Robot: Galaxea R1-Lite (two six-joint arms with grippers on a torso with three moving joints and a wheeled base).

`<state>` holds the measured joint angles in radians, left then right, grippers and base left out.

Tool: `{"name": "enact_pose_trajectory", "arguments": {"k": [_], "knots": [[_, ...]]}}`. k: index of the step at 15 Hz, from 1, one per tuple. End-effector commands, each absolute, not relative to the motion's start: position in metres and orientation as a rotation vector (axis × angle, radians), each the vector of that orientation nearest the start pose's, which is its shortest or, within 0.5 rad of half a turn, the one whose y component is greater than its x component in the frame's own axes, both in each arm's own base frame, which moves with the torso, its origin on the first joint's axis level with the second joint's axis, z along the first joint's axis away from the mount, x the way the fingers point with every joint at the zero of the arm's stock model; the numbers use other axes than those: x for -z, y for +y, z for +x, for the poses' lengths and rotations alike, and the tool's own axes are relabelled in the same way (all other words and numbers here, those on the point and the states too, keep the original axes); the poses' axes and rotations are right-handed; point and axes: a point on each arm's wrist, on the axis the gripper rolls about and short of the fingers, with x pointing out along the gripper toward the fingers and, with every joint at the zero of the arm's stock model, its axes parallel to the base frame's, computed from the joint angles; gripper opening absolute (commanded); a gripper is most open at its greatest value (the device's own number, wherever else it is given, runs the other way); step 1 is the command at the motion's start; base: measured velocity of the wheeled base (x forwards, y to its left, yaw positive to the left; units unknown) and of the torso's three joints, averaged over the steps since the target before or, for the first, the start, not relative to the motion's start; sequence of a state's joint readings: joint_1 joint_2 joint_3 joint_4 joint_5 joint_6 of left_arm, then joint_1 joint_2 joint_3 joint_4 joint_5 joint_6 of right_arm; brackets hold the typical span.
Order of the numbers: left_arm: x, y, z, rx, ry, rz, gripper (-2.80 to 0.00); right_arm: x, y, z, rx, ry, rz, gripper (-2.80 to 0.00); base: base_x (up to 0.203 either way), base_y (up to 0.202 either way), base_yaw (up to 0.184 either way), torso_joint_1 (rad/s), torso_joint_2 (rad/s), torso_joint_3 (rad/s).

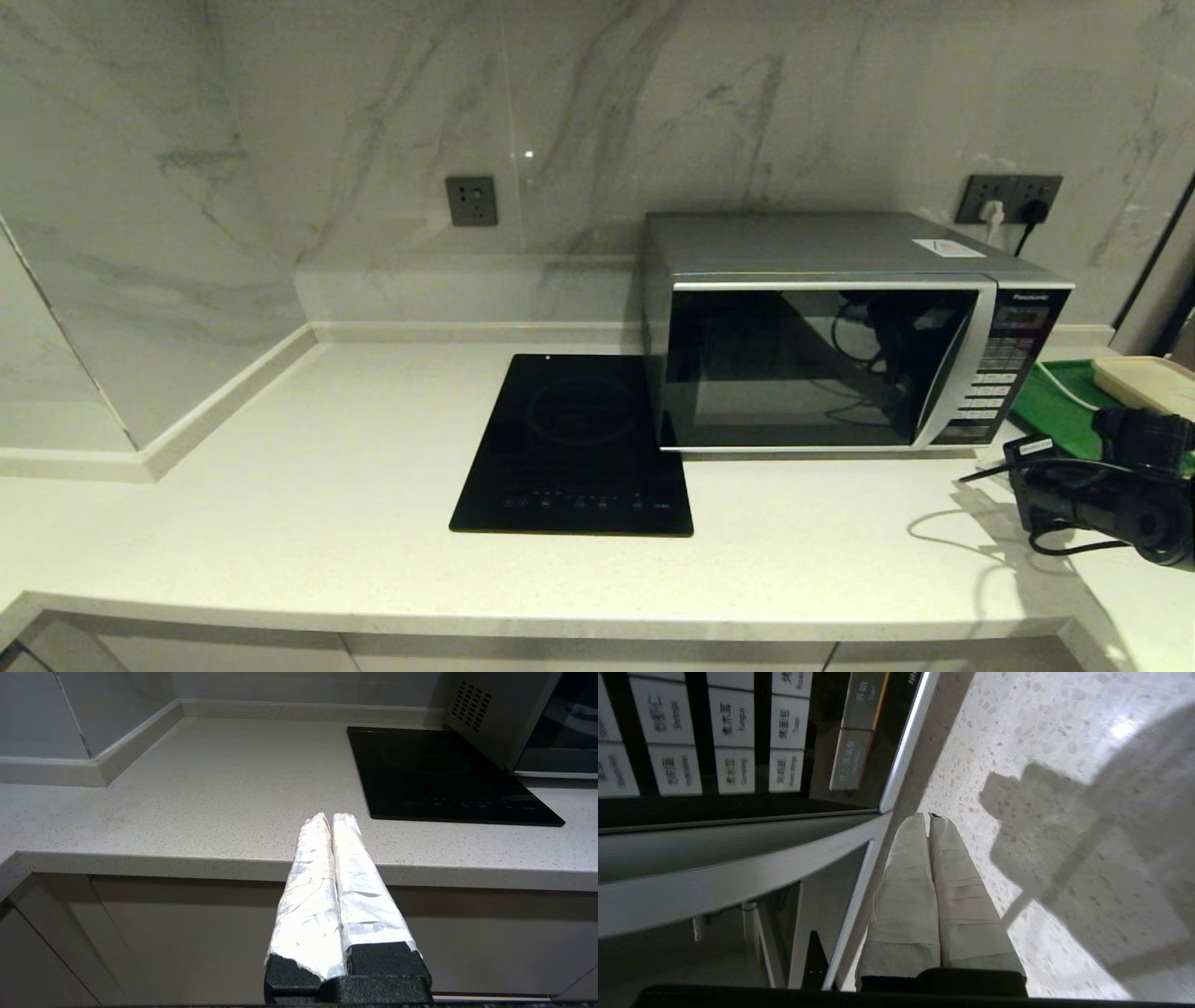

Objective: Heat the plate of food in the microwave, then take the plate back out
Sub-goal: Open the microwave oven

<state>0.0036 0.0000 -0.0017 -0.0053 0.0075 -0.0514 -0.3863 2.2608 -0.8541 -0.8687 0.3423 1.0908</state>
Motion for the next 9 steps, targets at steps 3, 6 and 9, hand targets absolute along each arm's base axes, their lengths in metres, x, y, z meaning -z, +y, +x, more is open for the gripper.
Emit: {"name": "enact_pose_trajectory", "arguments": {"k": [3, 6, 9], "knots": [[-0.077, 0.0, -0.023, -0.011, -0.008, -0.052, -2.8, -0.012, -0.148, 0.37, 0.333, 0.397, 1.294, -2.8, 0.0, 0.0, 0.0, 0.0, 0.0, 0.0], [-0.076, 0.0, -0.023, -0.011, -0.009, -0.052, -2.8, -0.003, -0.16, 0.379, 0.344, 0.376, 1.296, -2.8, 0.0, 0.0, 0.0, 0.0, 0.0, 0.0], [-0.077, 0.0, -0.023, -0.011, -0.008, -0.052, -2.8, -0.001, -0.165, 0.385, 0.34, 0.362, 1.294, -2.8, 0.0, 0.0, 0.0, 0.0, 0.0, 0.0]]}}
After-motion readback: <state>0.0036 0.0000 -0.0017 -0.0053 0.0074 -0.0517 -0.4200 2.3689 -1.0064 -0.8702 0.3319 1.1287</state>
